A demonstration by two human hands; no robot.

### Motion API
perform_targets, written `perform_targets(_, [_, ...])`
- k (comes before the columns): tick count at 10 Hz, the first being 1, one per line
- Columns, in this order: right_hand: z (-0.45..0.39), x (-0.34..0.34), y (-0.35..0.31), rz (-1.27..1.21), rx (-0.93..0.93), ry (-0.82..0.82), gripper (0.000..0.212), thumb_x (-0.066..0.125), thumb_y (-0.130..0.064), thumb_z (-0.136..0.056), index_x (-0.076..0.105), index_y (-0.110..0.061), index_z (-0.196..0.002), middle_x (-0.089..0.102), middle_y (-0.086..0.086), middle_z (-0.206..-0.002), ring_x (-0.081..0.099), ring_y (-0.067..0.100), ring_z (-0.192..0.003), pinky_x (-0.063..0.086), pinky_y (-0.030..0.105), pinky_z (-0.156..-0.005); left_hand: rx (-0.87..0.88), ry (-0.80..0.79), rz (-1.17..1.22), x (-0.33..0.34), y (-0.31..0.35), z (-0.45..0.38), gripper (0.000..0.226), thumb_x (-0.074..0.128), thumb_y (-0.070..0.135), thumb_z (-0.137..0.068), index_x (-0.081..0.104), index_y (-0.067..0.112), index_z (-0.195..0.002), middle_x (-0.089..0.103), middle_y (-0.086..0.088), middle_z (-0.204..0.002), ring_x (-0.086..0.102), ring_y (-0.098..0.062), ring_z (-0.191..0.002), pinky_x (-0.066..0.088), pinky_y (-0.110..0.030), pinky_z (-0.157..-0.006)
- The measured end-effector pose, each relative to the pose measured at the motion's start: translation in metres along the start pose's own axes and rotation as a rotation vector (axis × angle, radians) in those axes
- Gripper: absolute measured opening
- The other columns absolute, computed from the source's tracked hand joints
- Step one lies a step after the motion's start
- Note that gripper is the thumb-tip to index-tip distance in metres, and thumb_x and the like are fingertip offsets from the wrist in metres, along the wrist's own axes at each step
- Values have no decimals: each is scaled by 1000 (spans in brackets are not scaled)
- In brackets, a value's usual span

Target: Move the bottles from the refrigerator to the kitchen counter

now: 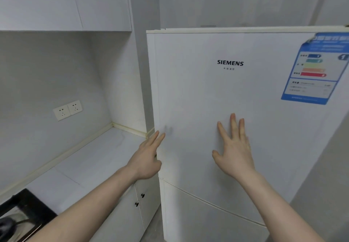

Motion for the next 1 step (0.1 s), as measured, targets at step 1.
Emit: perform_targets(1, [30,7,-26,-277,11,-145,91,68,-36,-92,14,-35,-165,-12,-5,-173,1,26,-161,19,42,-127,-13,69,21,-16,-4,53,91,55,16,-89,6,42,-162,-5,20,-169,5,-15,-156,17,-27,-121])
Point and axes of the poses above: each hand's wrist, its own z-axis away from the middle knuckle, its own x-axis out of the palm, y = z × x, the point moved 10 cm from there along -z, towards the middle knuckle
